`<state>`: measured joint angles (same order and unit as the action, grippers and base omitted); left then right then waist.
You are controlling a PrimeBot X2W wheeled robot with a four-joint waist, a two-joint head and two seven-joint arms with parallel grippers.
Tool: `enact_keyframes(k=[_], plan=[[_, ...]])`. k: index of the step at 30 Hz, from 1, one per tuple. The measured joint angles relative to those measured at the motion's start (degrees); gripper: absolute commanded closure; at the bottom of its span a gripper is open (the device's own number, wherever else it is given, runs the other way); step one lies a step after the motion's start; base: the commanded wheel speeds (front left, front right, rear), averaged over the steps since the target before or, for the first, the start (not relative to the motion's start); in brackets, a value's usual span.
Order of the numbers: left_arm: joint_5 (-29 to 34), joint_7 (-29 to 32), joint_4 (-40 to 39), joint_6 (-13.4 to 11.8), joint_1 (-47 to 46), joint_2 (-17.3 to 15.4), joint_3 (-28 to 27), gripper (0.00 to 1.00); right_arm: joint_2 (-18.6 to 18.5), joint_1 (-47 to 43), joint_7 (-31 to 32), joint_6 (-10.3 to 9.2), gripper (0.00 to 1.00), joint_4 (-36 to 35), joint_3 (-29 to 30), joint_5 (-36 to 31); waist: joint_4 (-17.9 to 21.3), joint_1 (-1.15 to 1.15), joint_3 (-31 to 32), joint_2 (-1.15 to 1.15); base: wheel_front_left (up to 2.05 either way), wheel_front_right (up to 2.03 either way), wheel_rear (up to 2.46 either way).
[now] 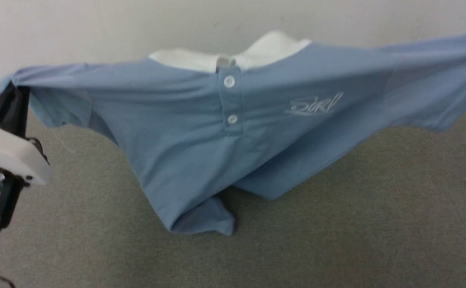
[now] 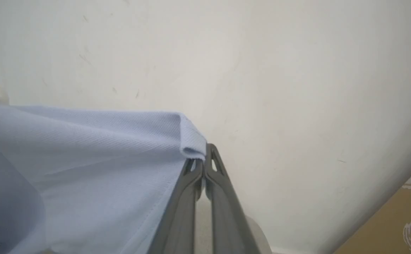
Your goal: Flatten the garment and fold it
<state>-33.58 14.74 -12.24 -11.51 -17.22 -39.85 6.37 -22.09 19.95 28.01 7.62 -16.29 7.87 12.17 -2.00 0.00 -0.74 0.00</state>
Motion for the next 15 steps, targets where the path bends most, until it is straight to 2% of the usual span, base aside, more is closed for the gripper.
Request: enact_keyframes(k=[3, 5, 10, 15], plan=[[0.40, 0.44, 2.29, 2.25, -6.78, -0.43, 0.90, 1.00, -1.53, 6.05, -0.93, 0.00, 1.00, 0.46, 1.69, 1.31, 0.51, 0.00, -0.57, 0.00, 0.00, 0.00, 0.00], [0.60, 0.43, 5.36, 3.96, -12.18, -0.23, 2.21, 1.00, -2.45, 10.85, -1.99, 0.00, 1.00, 3.21, 1.78, 2.65, 0.71, 0.01, -1.40, 0.00, 0.00, 0.00, 0.00], [2.37, -1.27, 15.49, 7.13, -26.80, 3.02, 6.06, 1.00, -5.16, 23.57, -7.97, 0.01, 1.00, 15.50, -0.21, 4.59, 1.12, 0.01, -4.64, 0.00, 0.00, 0.00, 0.00], [6.53, -5.71, 27.33, 9.32, -39.78, 6.10, 9.43, 1.00, -6.56, 35.81, -17.23, 0.02, 1.00, 28.85, -5.37, 4.04, 1.71, 0.02, -9.09, 0.00, 0.00, 0.00, 0.00]])
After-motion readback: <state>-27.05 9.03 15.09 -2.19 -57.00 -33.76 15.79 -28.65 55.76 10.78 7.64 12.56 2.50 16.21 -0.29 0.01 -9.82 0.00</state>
